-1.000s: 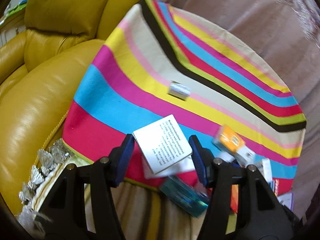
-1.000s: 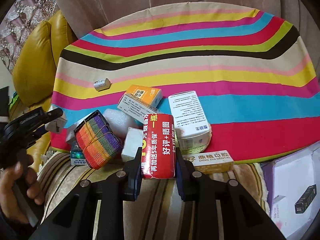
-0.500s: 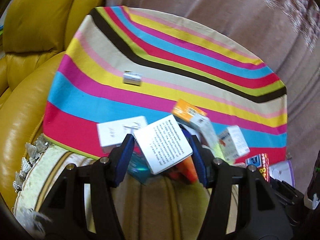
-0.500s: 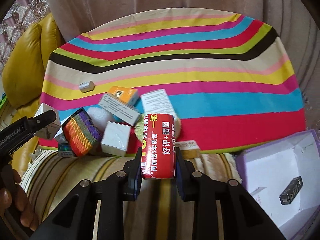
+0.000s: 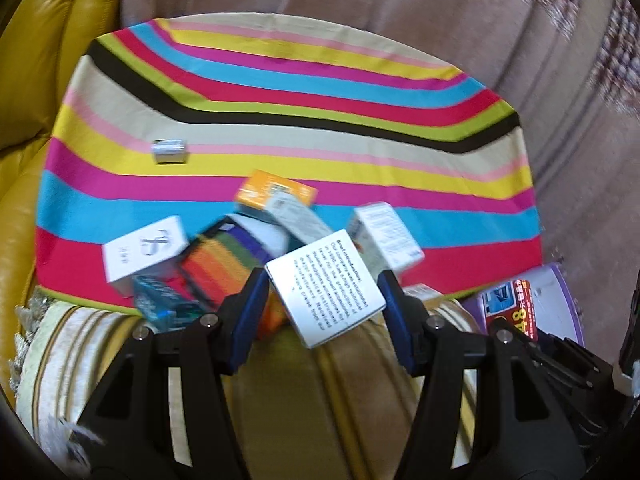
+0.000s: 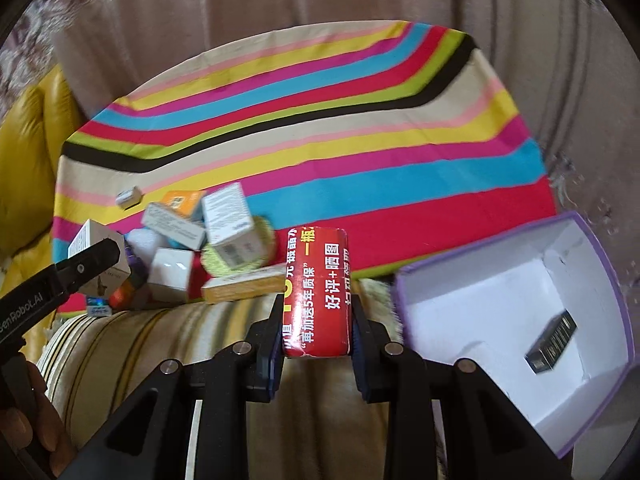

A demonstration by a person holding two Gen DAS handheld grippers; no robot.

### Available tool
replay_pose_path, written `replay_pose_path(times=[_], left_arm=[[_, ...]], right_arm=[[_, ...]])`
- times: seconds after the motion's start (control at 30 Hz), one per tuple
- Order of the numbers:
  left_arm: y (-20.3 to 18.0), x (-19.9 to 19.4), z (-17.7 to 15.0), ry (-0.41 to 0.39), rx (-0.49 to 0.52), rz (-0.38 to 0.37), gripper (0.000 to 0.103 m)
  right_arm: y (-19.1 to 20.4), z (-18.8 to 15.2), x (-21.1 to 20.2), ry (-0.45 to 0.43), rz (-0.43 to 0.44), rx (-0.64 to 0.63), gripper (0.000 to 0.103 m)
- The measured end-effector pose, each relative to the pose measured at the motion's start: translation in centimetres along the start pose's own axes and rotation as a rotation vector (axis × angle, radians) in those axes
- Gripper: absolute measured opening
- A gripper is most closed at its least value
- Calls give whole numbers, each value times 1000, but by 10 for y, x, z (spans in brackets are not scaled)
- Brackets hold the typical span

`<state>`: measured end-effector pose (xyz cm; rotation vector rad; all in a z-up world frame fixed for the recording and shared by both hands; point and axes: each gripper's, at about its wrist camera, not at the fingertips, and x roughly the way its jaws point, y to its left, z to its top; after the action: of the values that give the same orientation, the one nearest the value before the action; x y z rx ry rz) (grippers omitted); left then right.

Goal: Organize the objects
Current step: 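Lower both held boxes into the purple-rimmed box and open both grippers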

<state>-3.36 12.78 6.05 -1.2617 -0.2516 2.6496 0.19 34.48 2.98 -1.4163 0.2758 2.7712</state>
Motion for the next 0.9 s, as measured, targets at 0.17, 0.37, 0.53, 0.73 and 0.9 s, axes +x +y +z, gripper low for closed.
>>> replay_pose_path(times=[0.17,0.37,0.53,0.73,0.9], left_arm=[[-34,8,-4,28,84,-47,60],[-76,20,-10,65,177,-118,60],[-104,30,-14,96,243,-171,60],[-133,41,-19,143,282,-261,60],[-154,53,-21,185,295,-331,60]], right_arm=[[-28,-8,-7,-5,-62,86,29],[-61,-17,-15,-3,-115,199,29],[-82,-23,-17,5,-153,273,29],[-109,-34,-22,10,-203,367,29],[-127,-39,-21,19,-234,436,29]])
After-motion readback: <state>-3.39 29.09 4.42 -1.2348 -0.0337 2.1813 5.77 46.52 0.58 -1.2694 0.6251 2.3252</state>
